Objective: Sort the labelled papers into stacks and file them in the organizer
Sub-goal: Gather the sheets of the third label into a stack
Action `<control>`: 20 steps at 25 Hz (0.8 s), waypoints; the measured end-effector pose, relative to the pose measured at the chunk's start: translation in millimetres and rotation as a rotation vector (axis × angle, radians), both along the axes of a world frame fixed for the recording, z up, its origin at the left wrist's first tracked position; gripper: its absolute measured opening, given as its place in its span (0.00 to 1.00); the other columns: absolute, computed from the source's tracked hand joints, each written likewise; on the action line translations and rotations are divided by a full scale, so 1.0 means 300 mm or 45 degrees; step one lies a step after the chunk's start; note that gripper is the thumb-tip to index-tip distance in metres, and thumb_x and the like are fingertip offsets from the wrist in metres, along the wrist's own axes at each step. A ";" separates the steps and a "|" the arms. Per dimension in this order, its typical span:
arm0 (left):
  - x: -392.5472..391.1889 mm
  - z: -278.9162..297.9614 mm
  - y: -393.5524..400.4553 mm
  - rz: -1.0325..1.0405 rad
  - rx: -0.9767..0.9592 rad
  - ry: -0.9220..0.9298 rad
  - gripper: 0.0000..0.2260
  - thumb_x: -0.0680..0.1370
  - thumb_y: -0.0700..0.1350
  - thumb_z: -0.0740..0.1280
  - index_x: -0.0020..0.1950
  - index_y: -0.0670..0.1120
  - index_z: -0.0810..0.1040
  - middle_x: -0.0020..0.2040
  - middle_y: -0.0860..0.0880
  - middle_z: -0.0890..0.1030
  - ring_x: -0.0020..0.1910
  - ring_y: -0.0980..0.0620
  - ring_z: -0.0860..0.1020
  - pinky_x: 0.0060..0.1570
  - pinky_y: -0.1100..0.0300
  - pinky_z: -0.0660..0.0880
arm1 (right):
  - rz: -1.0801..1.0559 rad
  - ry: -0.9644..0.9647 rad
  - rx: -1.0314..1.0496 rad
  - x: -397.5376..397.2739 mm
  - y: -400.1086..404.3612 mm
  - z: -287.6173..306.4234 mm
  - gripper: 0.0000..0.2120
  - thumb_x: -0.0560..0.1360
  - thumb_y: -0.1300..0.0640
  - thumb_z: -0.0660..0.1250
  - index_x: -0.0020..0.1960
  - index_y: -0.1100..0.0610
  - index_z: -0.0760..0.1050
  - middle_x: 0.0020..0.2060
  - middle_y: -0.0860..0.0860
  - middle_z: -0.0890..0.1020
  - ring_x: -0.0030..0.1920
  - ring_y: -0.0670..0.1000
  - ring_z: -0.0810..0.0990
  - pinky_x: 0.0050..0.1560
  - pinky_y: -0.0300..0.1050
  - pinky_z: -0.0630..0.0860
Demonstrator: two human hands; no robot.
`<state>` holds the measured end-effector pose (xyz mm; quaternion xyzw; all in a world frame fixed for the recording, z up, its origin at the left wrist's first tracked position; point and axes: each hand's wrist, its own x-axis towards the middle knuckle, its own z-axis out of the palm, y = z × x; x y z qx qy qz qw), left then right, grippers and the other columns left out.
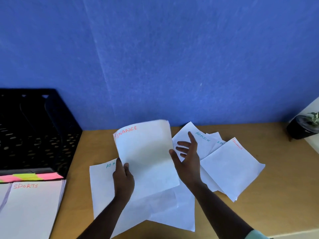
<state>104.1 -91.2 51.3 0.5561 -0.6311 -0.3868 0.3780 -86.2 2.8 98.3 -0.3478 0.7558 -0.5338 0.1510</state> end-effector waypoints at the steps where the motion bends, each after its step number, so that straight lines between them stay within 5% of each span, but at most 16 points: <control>1: 0.018 -0.013 -0.011 -0.005 0.057 -0.004 0.11 0.82 0.37 0.58 0.65 0.41 0.71 0.54 0.50 0.77 0.48 0.57 0.75 0.48 0.64 0.71 | 0.054 -0.096 0.108 -0.005 0.006 -0.042 0.38 0.73 0.49 0.78 0.76 0.44 0.61 0.57 0.42 0.82 0.56 0.43 0.83 0.56 0.38 0.79; 4: 0.088 -0.072 -0.024 -0.074 0.255 -0.046 0.15 0.83 0.39 0.57 0.69 0.44 0.70 0.61 0.48 0.78 0.58 0.48 0.76 0.60 0.52 0.73 | 0.298 -0.454 0.377 0.002 0.027 -0.151 0.14 0.76 0.53 0.75 0.60 0.50 0.80 0.49 0.47 0.87 0.52 0.55 0.85 0.55 0.54 0.83; 6: 0.127 -0.116 -0.010 -0.152 0.357 -0.061 0.15 0.83 0.40 0.57 0.69 0.47 0.69 0.63 0.48 0.78 0.62 0.46 0.76 0.63 0.50 0.73 | 0.381 -0.462 0.456 0.021 0.051 -0.203 0.04 0.77 0.54 0.71 0.49 0.53 0.83 0.44 0.50 0.87 0.49 0.58 0.85 0.51 0.57 0.82; 10: 0.213 -0.229 0.036 0.119 0.250 -0.389 0.16 0.79 0.43 0.67 0.66 0.48 0.72 0.64 0.44 0.78 0.63 0.43 0.75 0.64 0.47 0.70 | 0.249 -0.399 0.686 0.028 0.107 -0.288 0.08 0.78 0.60 0.67 0.41 0.54 0.80 0.35 0.47 0.82 0.40 0.52 0.79 0.40 0.45 0.74; 13: 0.273 -0.283 0.061 0.431 0.503 -0.651 0.27 0.73 0.45 0.73 0.69 0.50 0.68 0.70 0.38 0.68 0.68 0.35 0.66 0.65 0.40 0.66 | 0.187 -0.417 0.780 0.002 0.171 -0.327 0.09 0.78 0.62 0.66 0.41 0.52 0.80 0.34 0.46 0.81 0.39 0.51 0.77 0.38 0.42 0.71; 20: 0.263 -0.337 0.059 0.236 0.591 -0.719 0.42 0.68 0.44 0.77 0.76 0.48 0.58 0.71 0.40 0.62 0.65 0.35 0.62 0.58 0.41 0.73 | -0.077 -0.395 0.677 -0.057 0.289 -0.336 0.08 0.77 0.66 0.65 0.42 0.58 0.80 0.38 0.52 0.84 0.39 0.54 0.77 0.39 0.46 0.71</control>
